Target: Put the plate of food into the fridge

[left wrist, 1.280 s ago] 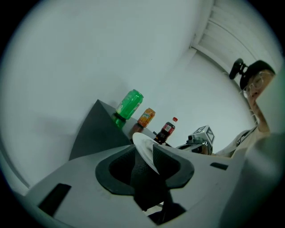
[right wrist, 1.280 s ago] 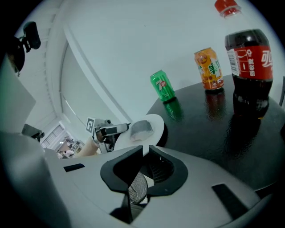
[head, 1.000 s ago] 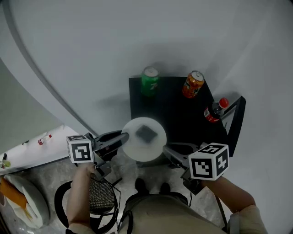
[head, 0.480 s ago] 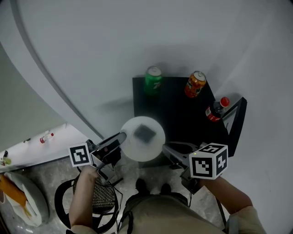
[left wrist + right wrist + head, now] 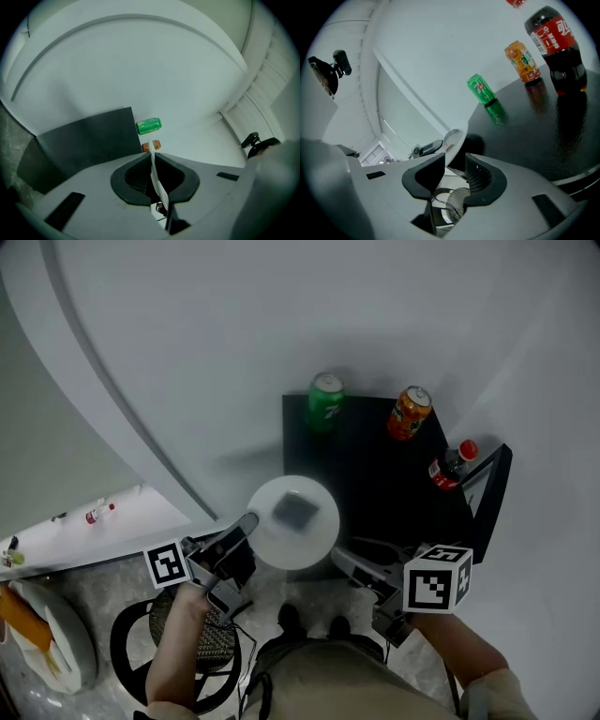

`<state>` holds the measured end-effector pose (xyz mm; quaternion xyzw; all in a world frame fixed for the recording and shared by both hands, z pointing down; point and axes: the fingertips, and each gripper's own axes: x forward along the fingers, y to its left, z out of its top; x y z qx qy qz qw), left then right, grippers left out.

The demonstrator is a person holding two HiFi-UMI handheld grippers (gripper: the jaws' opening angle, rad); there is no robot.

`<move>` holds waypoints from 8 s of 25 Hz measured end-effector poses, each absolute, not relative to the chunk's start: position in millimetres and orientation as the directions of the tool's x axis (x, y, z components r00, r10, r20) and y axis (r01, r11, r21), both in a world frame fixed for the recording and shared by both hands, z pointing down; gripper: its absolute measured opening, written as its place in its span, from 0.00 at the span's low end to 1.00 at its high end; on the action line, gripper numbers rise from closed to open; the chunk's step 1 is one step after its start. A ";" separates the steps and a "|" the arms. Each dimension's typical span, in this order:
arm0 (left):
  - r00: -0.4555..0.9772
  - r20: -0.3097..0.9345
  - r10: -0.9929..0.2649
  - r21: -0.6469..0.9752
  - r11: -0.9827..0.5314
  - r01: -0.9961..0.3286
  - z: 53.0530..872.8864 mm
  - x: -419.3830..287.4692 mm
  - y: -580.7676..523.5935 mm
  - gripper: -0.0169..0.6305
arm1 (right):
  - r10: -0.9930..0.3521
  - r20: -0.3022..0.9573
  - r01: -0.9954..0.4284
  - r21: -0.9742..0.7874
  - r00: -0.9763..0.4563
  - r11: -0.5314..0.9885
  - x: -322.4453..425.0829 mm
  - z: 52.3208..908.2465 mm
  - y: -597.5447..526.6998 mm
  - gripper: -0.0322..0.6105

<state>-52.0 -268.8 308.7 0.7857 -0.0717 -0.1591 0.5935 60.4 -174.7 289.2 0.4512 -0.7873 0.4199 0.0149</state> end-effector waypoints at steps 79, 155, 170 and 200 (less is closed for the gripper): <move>0.849 -0.066 -0.524 0.989 -0.147 -0.014 346.8 -19.6 -52.7 0.05 | -0.516 0.196 -0.221 -0.975 -0.834 -0.014 92.5 351.0 -13.7 0.10; 0.900 0.139 -0.414 0.782 -0.512 -0.356 439.7 -98.5 35.9 0.04 | -0.774 0.293 -0.198 -0.956 -0.562 -0.218 84.6 511.7 53.1 0.09; 0.882 0.235 -0.408 0.734 -0.521 -0.436 512.4 -53.4 23.1 0.04 | -0.803 0.333 -0.220 -0.941 -0.494 -0.255 147.7 650.4 -18.7 0.09; 0.847 0.391 -0.359 0.557 -0.640 -0.529 633.1 -14.5 29.9 0.04 | -0.841 0.355 -0.175 -0.935 -0.407 -0.310 182.1 799.7 -110.0 0.09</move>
